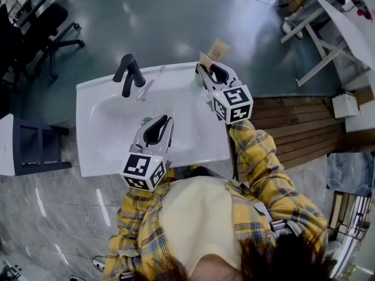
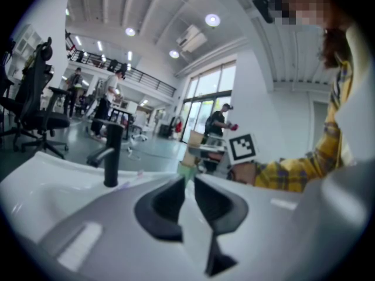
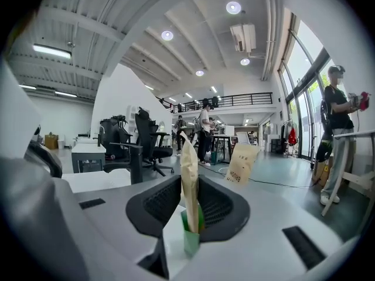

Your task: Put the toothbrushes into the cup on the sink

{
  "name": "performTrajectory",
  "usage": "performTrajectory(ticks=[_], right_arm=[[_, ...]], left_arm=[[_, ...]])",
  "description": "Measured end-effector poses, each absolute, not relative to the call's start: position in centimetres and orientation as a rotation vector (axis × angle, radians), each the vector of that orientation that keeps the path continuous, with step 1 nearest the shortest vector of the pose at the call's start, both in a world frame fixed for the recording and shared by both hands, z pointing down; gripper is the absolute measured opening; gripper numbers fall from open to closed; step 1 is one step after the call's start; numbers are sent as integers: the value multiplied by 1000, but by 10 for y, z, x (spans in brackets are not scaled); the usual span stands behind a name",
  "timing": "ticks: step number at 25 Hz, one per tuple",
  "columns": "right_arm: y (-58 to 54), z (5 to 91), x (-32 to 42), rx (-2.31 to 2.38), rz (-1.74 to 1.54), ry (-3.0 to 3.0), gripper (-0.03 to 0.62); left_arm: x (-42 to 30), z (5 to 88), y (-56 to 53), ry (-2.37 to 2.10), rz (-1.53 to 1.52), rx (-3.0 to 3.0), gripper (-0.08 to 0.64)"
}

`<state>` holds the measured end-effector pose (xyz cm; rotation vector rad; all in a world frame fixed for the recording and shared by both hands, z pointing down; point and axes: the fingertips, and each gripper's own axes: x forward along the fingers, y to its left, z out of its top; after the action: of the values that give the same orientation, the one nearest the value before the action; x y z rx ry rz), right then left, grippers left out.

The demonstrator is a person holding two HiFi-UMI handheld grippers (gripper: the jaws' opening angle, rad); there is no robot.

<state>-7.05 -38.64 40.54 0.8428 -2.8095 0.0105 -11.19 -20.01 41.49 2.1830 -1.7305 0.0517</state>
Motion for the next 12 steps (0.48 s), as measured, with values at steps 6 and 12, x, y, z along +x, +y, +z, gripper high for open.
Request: performTrajectory(ticks=[6, 12], right_arm=[[-380, 404, -71, 823, -13, -2811, 69], [-373, 401, -71, 817, -43, -2806, 69]], left_arm=[[-112, 415, -200, -1729, 46, 2182, 52], [-113, 415, -199, -1725, 42, 2186, 52]])
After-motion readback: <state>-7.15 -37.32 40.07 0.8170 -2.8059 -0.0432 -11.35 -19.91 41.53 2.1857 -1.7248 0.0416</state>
